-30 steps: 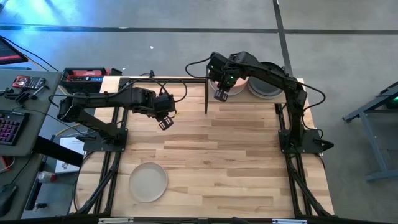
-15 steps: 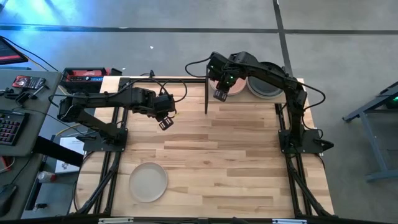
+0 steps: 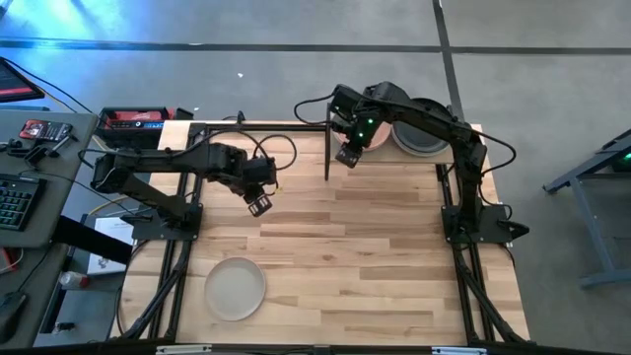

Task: Place and stack plates onto a shelf
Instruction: Stack the gray plate on top of the brown plate on the shelf

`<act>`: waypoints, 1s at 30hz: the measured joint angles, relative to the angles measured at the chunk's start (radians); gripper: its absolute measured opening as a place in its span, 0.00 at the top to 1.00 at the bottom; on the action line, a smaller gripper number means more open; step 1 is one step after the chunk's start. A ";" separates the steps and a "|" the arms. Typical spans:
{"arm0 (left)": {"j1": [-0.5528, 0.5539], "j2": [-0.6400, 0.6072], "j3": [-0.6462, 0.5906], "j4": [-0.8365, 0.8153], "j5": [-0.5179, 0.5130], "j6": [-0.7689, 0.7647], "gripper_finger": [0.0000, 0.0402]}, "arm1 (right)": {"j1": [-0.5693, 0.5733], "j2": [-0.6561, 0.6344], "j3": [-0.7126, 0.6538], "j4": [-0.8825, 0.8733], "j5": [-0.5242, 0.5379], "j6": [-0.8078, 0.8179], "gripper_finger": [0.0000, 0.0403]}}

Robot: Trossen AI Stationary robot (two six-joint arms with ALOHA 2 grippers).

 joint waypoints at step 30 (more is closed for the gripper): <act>-0.547 0.000 -0.421 0.299 0.154 -0.062 0.79 | 0.377 0.000 0.000 -0.027 0.060 0.438 0.72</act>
